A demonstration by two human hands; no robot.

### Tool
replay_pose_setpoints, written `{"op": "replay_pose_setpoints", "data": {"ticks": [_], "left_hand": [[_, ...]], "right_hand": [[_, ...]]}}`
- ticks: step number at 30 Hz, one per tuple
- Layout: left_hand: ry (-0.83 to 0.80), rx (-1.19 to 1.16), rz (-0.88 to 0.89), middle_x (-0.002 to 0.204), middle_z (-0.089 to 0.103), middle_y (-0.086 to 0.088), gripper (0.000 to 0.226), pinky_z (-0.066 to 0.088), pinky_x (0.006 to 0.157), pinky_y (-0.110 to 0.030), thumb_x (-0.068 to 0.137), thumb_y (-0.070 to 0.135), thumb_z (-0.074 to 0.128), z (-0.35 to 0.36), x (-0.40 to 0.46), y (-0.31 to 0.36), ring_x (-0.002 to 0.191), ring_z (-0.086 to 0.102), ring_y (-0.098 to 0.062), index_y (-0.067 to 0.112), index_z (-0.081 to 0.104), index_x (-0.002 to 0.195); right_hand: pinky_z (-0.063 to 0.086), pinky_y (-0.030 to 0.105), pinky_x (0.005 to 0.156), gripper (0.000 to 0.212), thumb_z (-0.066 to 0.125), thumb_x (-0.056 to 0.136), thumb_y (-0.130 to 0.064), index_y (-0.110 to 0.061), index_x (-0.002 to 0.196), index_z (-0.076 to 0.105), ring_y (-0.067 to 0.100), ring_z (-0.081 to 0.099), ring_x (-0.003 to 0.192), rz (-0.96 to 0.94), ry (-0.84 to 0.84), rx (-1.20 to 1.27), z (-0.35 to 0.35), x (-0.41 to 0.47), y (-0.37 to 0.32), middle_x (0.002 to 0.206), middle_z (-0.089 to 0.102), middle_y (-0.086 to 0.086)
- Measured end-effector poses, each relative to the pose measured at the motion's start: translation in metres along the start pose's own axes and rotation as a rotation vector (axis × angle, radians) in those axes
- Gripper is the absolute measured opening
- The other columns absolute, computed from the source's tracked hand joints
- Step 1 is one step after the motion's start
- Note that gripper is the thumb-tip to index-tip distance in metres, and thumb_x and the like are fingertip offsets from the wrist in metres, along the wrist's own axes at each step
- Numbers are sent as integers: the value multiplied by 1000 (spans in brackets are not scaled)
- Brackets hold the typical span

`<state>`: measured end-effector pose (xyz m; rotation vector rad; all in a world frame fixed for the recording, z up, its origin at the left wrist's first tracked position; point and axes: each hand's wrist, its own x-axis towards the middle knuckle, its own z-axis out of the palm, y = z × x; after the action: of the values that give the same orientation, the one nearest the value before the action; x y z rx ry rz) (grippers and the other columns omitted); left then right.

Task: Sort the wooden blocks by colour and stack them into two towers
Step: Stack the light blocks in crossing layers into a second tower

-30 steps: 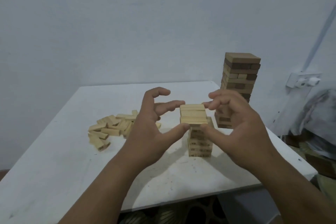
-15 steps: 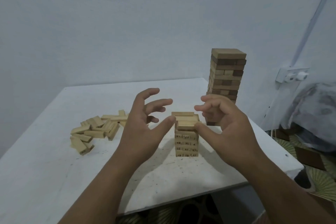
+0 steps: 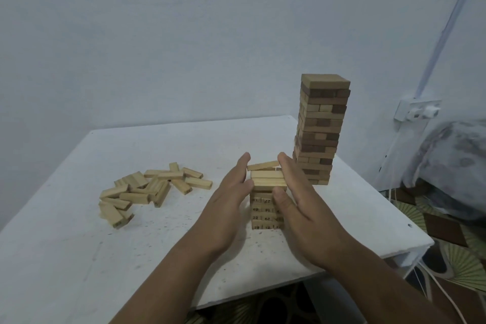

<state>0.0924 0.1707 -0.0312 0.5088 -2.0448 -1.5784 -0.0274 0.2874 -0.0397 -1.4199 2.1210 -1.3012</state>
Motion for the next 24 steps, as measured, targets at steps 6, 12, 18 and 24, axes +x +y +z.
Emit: {"op": "replay_pose_setpoints", "data": {"ticks": [6,12,18,24], "left_hand": [[15,-6,-8,153,24,33,47,21,89,-2,106,38,32,3,1,3,134,24,15,49,24,151],[12,-2,-14,150,24,33,46,16,100,-11,105,46,29,3,4,8,136,21,13,50,25,150],[-9,-16,-42,150,26,34,45,20,106,-18,104,48,27,4,8,12,137,23,10,52,27,149],[116,-222,-101,154,33,27,49,20,108,-23,103,54,26,14,10,15,142,29,2,45,25,152]], "right_hand": [[-1,18,119,66,24,91,-58,-44,151,0,-19,-12,140,-7,7,-40,0,1,-6,157,-6,-33],[2,20,116,69,26,90,-64,-47,153,5,-15,-9,143,25,60,-85,-3,2,-4,158,-3,-33],[-1,7,106,64,28,88,-65,-50,150,17,-16,-6,143,29,84,-97,-2,3,-5,153,-1,-40],[32,9,99,64,29,87,-67,-55,149,18,-16,33,128,180,138,323,4,0,-13,145,31,-35]]}}
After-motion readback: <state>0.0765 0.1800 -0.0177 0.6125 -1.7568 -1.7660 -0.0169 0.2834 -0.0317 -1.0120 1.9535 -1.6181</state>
